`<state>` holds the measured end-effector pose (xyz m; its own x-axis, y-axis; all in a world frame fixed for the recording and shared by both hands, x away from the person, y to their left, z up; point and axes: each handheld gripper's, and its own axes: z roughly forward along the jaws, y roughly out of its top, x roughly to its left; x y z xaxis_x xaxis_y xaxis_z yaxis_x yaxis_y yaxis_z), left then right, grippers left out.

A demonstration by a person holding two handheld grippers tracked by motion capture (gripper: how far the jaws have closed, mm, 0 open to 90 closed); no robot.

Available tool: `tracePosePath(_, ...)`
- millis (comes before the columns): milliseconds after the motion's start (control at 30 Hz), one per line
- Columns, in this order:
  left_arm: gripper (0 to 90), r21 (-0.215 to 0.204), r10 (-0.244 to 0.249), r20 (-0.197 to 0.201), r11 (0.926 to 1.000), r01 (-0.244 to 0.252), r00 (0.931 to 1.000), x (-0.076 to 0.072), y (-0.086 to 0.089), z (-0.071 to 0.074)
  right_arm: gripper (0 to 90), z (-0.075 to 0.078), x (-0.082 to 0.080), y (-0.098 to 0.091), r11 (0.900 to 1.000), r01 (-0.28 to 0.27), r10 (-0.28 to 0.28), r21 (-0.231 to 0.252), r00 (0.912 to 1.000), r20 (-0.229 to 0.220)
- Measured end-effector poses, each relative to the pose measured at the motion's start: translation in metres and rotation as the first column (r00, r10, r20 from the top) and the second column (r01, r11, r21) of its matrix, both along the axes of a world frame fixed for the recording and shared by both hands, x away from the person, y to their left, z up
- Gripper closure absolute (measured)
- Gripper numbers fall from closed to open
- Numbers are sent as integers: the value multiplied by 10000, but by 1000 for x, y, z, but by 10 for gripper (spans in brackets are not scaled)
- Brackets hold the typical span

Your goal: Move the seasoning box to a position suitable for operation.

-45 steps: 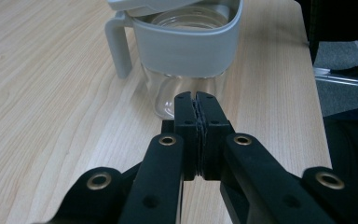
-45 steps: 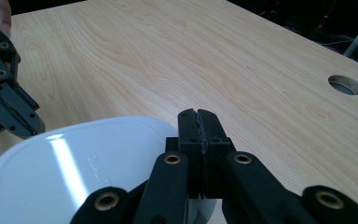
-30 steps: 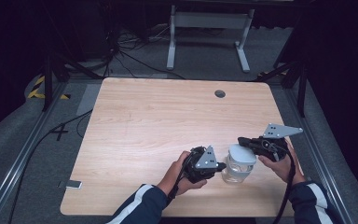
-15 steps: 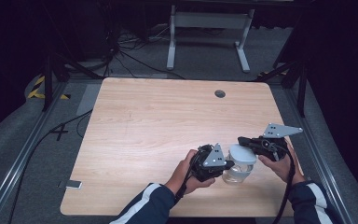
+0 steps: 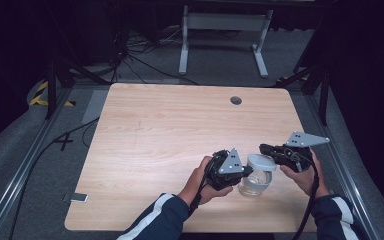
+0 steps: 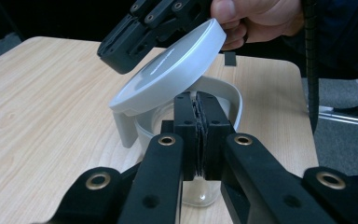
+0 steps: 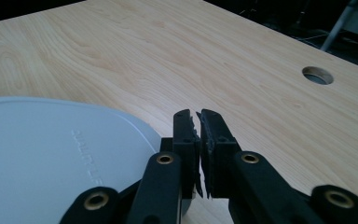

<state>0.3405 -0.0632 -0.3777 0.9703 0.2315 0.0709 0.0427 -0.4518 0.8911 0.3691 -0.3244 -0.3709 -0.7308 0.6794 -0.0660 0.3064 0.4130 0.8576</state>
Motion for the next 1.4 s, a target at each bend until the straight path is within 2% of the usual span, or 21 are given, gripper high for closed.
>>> tracePosePath(100,874,-90,102,-2,9999,-102,9999,3,-1,5,828,1,-1,-5,9998,205,-205,-9,9998,43)
tracePosePath(267,867,-2,179,204,9998,-179,9996,10,-2,13,810,1,-4,-15,9990,451,-450,-74,9989,103)
tracePosePath(367,863,-80,271,135,9996,-270,9995,14,-3,15,802,0,-5,-18,9983,566,-565,-119,9984,70)
tracePosePath(567,847,-104,505,-46,9987,-506,9987,26,-3,15,785,-5,-8,-24,9973,638,-637,-352,9980,46)
tracePosePath(767,834,44,666,-26,9978,-666,9978,33,-6,11,715,-12,-13,-33,9937,907,-912,-655,9958,-52)
tracePosePath(800,833,-7,686,-146,9976,-686,9975,34,-7,10,706,-13,-14,-35,9940,888,-893,-641,9960,-55)
tracePosePath(1067,825,48,866,-71,9962,-865,9962,37,-6,9,670,-18,-19,-42,9917,993,-1005,-817,9949,-110)
tracePosePath(1200,818,45,922,91,9957,-922,9957,34,2,13,652,-20,-24,-43,9909,1033,-1043,-863,9945,-64)
tracePosePath(1400,795,334,1019,519,9940,-1037,9934,26,21,18,639,-21,-31,-49,9902,1067,-1072,-903,9942,-1)
